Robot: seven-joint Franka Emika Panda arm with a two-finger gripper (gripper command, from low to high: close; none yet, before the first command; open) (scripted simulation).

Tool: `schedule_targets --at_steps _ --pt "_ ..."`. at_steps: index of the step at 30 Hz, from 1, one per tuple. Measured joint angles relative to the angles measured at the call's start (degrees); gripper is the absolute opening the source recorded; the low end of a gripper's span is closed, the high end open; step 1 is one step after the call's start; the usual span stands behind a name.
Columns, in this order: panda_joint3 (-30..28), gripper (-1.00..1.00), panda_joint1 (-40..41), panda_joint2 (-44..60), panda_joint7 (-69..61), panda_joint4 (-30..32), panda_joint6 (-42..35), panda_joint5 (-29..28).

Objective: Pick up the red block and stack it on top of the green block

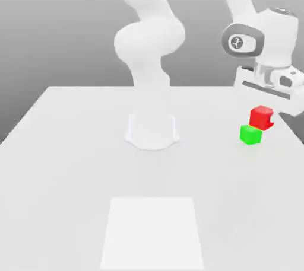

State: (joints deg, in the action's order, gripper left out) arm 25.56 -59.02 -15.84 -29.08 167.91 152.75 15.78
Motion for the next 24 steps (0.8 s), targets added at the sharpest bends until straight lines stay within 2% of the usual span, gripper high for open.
schedule_targets --at_steps 2,5,24 --pt "1.68 -1.0 -4.45 -0.72 -3.29 0.18 -0.51 0.86" --pt "2.83 -1.0 -5.88 -0.38 -4.27 0.18 0.17 0.44" --pt "6.54 -1.0 -0.16 7.91 1.56 -0.11 8.65 -8.67"
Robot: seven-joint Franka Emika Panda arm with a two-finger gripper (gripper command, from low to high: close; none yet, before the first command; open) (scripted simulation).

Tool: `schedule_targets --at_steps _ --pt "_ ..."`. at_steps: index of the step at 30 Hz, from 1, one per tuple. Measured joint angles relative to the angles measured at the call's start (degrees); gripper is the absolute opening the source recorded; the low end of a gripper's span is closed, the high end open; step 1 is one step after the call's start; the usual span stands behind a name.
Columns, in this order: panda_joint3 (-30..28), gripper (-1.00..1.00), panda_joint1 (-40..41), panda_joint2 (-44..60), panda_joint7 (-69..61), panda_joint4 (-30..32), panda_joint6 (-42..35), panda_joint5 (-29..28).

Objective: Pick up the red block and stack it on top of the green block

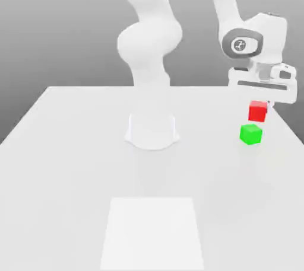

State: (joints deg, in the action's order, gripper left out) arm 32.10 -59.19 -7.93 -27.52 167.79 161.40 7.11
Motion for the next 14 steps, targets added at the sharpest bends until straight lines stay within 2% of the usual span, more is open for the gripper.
schedule_targets --at_steps 14 --pt "-0.28 -1.0 2.64 7.8 7.02 0.04 6.3 -9.99"
